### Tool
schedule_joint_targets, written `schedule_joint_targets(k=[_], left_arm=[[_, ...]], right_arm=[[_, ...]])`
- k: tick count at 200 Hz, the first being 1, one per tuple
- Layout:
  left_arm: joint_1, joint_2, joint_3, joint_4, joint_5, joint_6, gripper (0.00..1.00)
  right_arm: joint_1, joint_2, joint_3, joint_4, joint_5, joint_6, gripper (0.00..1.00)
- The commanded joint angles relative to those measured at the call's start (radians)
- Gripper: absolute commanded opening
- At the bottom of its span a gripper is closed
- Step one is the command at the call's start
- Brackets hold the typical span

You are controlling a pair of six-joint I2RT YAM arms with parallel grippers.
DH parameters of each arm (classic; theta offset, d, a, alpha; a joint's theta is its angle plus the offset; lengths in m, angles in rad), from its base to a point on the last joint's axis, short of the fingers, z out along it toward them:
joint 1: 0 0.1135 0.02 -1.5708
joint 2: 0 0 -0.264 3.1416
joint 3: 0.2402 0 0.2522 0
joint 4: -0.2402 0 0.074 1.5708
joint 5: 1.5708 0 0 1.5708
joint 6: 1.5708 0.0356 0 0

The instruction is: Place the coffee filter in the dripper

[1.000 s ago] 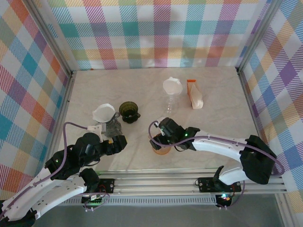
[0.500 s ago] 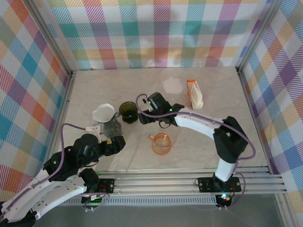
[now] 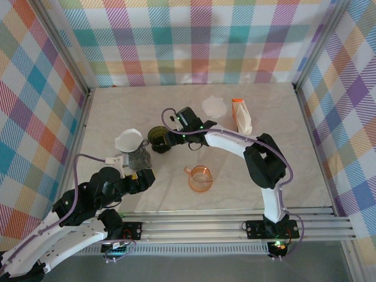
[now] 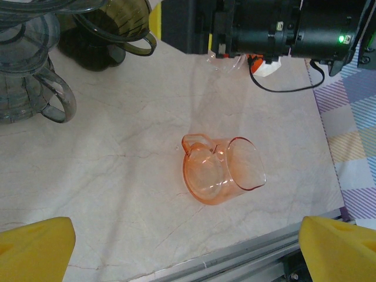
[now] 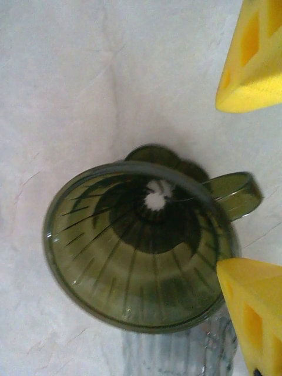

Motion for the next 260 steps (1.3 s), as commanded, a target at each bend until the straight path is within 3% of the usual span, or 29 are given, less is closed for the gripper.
schedule_joint_targets(k=[1,63,165,192,260], left_arm=[[0.003,-0.005,-0.002,-0.009,-0.014,0.02,0.98],[0.004,-0.02,-0.009,-0.024,-0.025,0.019,0.98],[0.003,-0.004,-0.008,-0.023,-0.035,0.019,0.98],[0.003,0.003,-0.012,-0.017,-0.035,0.019,0.99],[0.003,0.002,-0.006,-0.018,-0.032,0.02,0.98]], right_arm=[[-0.008,0.022,0.029,0.04,-0.063,-0.001,0.63],[-0.009,-0.066,-0.133,0.131,-0.065,-0.122,0.6],[0.004,0.026,-0.055,0.099,-0.115,-0.227,0.55],[0.013,0.059,-0.013,0.079,-0.107,-0.233,0.48],[0.027,0.045,-0.028,0.11,-0.08,-0.255,0.18]])
